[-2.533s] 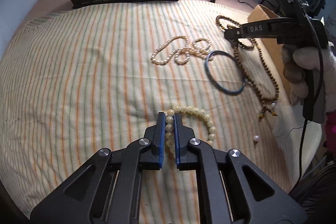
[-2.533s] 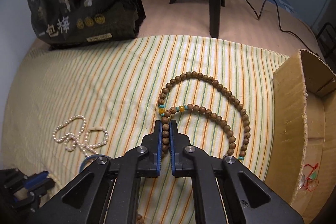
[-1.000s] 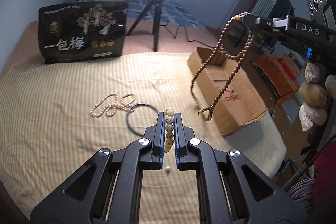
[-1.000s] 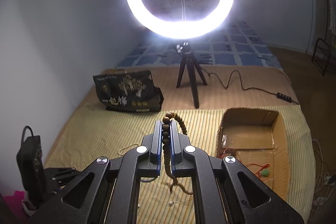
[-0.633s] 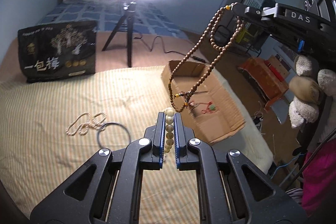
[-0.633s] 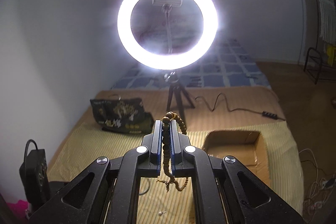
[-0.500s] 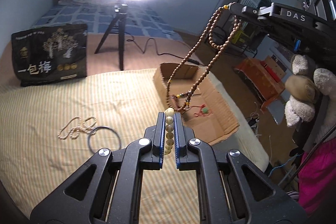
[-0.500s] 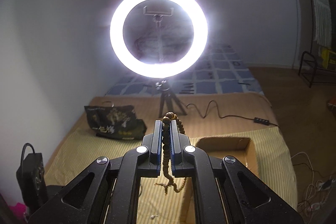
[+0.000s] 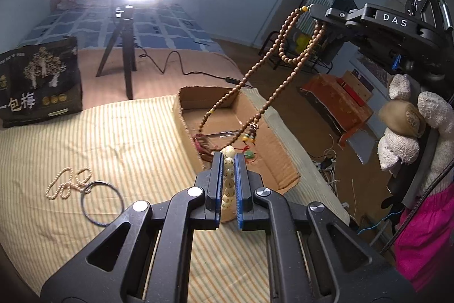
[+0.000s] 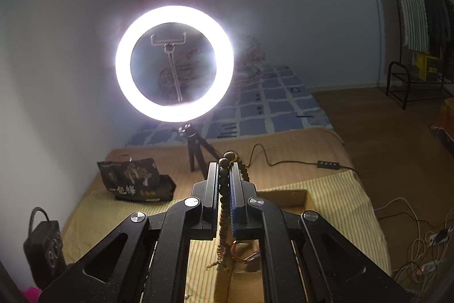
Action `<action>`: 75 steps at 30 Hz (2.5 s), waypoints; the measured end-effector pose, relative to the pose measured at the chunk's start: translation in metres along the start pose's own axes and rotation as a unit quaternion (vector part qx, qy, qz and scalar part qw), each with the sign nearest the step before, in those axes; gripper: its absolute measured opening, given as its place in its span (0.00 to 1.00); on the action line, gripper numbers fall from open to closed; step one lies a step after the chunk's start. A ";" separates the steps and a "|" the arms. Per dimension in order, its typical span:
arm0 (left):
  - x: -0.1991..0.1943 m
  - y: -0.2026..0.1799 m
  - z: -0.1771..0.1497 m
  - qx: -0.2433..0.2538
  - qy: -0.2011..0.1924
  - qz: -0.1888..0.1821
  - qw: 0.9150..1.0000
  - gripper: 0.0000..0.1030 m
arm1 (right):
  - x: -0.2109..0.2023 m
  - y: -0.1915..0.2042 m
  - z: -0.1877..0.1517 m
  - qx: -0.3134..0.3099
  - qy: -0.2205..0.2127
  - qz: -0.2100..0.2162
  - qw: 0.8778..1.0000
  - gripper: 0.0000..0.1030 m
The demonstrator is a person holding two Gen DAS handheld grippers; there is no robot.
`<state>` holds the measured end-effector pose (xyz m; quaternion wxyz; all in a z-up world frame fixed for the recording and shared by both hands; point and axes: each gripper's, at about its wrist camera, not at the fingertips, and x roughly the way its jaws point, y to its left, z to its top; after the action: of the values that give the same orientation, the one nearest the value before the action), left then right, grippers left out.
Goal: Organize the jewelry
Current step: 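Lift the bracelet and mala into the cardboard box and open both tools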
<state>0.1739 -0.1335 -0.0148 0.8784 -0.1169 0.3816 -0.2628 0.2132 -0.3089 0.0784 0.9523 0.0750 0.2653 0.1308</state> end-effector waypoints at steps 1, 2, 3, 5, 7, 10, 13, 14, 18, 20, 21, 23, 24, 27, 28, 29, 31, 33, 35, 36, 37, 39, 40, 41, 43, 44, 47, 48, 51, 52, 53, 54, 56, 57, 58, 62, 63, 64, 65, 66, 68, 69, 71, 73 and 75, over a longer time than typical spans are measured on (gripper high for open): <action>0.002 -0.002 0.000 0.002 0.001 -0.002 1.000 0.05 | -0.001 -0.003 0.001 0.001 -0.001 -0.001 1.000 0.05; 0.005 -0.004 0.001 0.004 0.002 -0.004 1.000 0.05 | -0.001 -0.006 0.001 0.003 -0.001 -0.003 1.000 0.05; 0.007 -0.006 0.001 0.005 0.004 -0.005 1.000 0.05 | -0.001 -0.010 0.001 0.007 -0.001 -0.006 1.000 0.05; 0.015 -0.012 0.002 0.012 0.008 -0.007 1.000 0.05 | 0.003 -0.019 -0.001 0.017 0.003 -0.008 1.000 0.05; 0.023 -0.017 0.003 0.017 0.014 -0.011 1.000 0.05 | 0.009 -0.027 -0.004 0.023 0.010 -0.011 1.000 0.05; 0.037 -0.021 0.004 0.024 0.022 -0.014 0.999 0.05 | 0.019 -0.037 -0.009 0.026 0.021 -0.015 0.999 0.05; 0.051 -0.025 0.003 0.030 0.030 -0.017 0.999 0.05 | 0.027 -0.049 -0.014 0.031 0.031 -0.024 0.999 0.05; 0.053 -0.026 0.003 0.031 0.032 -0.017 0.999 0.05 | 0.031 -0.053 -0.015 0.033 0.034 -0.028 0.998 0.05; 0.067 -0.028 0.000 0.033 0.046 -0.020 0.998 0.05 | 0.041 -0.067 -0.018 0.042 0.038 -0.040 0.998 0.05; 0.075 -0.028 -0.001 0.034 0.053 -0.020 0.998 0.05 | 0.046 -0.073 -0.020 0.044 0.040 -0.045 0.997 0.05; 0.077 -0.029 -0.002 0.034 0.055 -0.021 0.998 0.05 | 0.049 -0.075 -0.021 0.046 0.042 -0.047 0.997 0.05; 0.084 -0.029 -0.004 0.035 0.062 -0.021 0.997 0.05 | 0.055 -0.079 -0.023 0.044 0.045 -0.050 0.997 0.05; 0.087 -0.029 -0.005 0.035 0.066 -0.022 0.997 0.05 | 0.058 -0.080 -0.024 0.044 0.048 -0.053 0.996 0.05; 0.093 -0.029 -0.008 0.034 0.074 -0.022 0.996 0.05 | 0.072 -0.086 -0.033 0.049 0.065 -0.056 0.995 0.05; 0.095 -0.029 -0.009 0.034 0.076 -0.023 0.996 0.05 | 0.075 -0.087 -0.034 0.049 0.070 -0.056 0.995 0.05; 0.096 -0.029 -0.010 0.035 0.078 -0.022 0.996 0.05 | 0.081 -0.089 -0.039 0.050 0.080 -0.057 0.994 0.05; 0.099 -0.029 -0.011 0.037 0.080 -0.018 0.996 0.05 | 0.087 -0.091 -0.044 0.049 0.091 -0.060 0.993 0.05; 0.101 -0.027 -0.013 0.037 0.083 -0.014 0.996 0.05 | 0.094 -0.091 -0.050 0.046 0.105 -0.062 0.991 0.05; 0.102 -0.025 -0.014 0.035 0.086 -0.011 0.996 0.05 | 0.100 -0.092 -0.056 0.044 0.117 -0.065 0.990 0.05; 0.102 -0.024 -0.015 0.035 0.088 -0.010 0.995 0.05 | 0.102 -0.092 -0.058 0.044 0.122 -0.066 0.989 0.05; 0.103 -0.024 -0.015 0.034 0.089 -0.009 0.995 0.05 | 0.104 -0.093 -0.060 0.045 0.126 -0.066 0.989 0.05; 0.105 -0.023 -0.016 0.036 0.090 -0.006 0.995 0.05 | 0.108 -0.093 -0.064 0.046 0.136 -0.065 0.988 0.05; 0.105 -0.022 -0.016 0.035 0.090 -0.005 0.995 0.05 | 0.110 -0.093 -0.066 0.045 0.140 -0.065 0.987 0.05; 0.104 -0.022 -0.016 0.034 0.091 -0.006 0.995 0.05 | 0.112 -0.093 -0.067 0.044 0.144 -0.065 0.987 0.05; 0.105 -0.021 -0.016 0.031 0.091 -0.009 0.995 0.05 | 0.115 -0.091 -0.070 0.041 0.152 -0.067 0.985 0.05; 0.104 -0.021 -0.015 0.031 0.090 -0.011 0.995 0.05 | 0.116 -0.091 -0.071 0.039 0.155 -0.068 0.985 0.05; 0.104 -0.023 -0.015 0.038 0.090 -0.011 0.995 0.05 | 0.117 -0.091 -0.073 0.038 0.159 -0.076 0.984 0.06; 0.104 -0.024 -0.015 0.041 0.092 -0.009 0.995 0.06 | 0.118 -0.091 -0.074 0.040 0.161 -0.078 0.983 0.12; 0.103 -0.025 -0.017 0.042 0.095 -0.005 0.995 0.11 | 0.115 -0.094 -0.074 0.049 0.159 -0.084 0.982 0.37; 0.101 -0.025 -0.017 0.043 0.094 -0.003 0.995 0.20 | 0.114 -0.094 -0.074 0.052 0.158 -0.084 0.983 0.37; 0.100 -0.025 -0.017 0.043 0.092 -0.002 0.995 0.24 | 0.113 -0.094 -0.074 0.054 0.158 -0.084 0.982 0.37; 0.098 -0.024 -0.017 0.043 0.090 0.000 0.995 0.29 | 0.113 -0.094 -0.074 0.054 0.159 -0.085 0.982 0.37; 0.095 -0.022 -0.016 0.042 0.087 0.003 0.995 0.29 | 0.110 -0.093 -0.074 0.052 0.159 -0.088 0.982 0.37; 0.093 -0.021 -0.015 0.042 0.086 0.007 0.995 0.29 | 0.109 -0.093 -0.073 0.052 0.159 -0.088 0.982 0.37; 0.091 -0.020 -0.015 0.041 0.085 0.008 0.996 0.29 | 0.108 -0.093 -0.073 0.053 0.158 -0.088 0.982 0.37; 0.085 -0.017 -0.014 0.042 0.085 0.016 0.995 0.30 | 0.102 -0.093 -0.072 0.058 0.154 -0.091 0.982 0.39; 0.083 -0.016 -0.014 0.043 0.085 0.019 0.995 0.32 | 0.101 -0.092 -0.072 0.059 0.154 -0.091 0.982 0.40; 0.081 -0.014 -0.014 0.044 0.085 0.024 0.995 0.39 | 0.100 -0.091 -0.072 0.060 0.154 -0.091 0.982 0.41; 0.079 -0.013 -0.014 0.044 0.082 0.027 0.995 0.43 | 0.098 -0.090 -0.072 0.061 0.153 -0.092 0.982 0.43; 0.076 -0.011 -0.014 0.044 0.079 0.031 0.995 0.47 | 0.097 -0.089 -0.073 0.061 0.152 -0.092 0.982 0.45; 0.071 -0.008 -0.013 0.045 0.076 0.036 0.995 0.47 | 0.094 -0.085 -0.073 0.060 0.151 -0.090 0.983 0.45; 0.069 -0.006 -0.013 0.046 0.074 0.040 0.995 0.47 | 0.093 -0.083 -0.074 0.062 0.151 -0.089 0.983 0.45; 0.062 0.001 -0.012 0.048 0.070 0.048 0.995 0.47 | 0.089 -0.079 -0.076 0.064 0.152 -0.082 0.983 0.47; 0.056 0.009 -0.012 0.047 0.066 0.056 0.995 0.47 | 0.087 -0.075 -0.078 0.063 0.152 -0.077 0.983 0.47; 0.048 0.019 -0.012 0.046 0.061 0.064 0.995 0.47 | 0.084 -0.068 -0.078 0.059 0.151 -0.074 0.984 0.48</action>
<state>0.2000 -0.1444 -0.0598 0.8732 -0.0353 0.4283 -0.2298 0.2556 -0.3434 -0.0429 0.9023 0.0906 0.4181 0.0536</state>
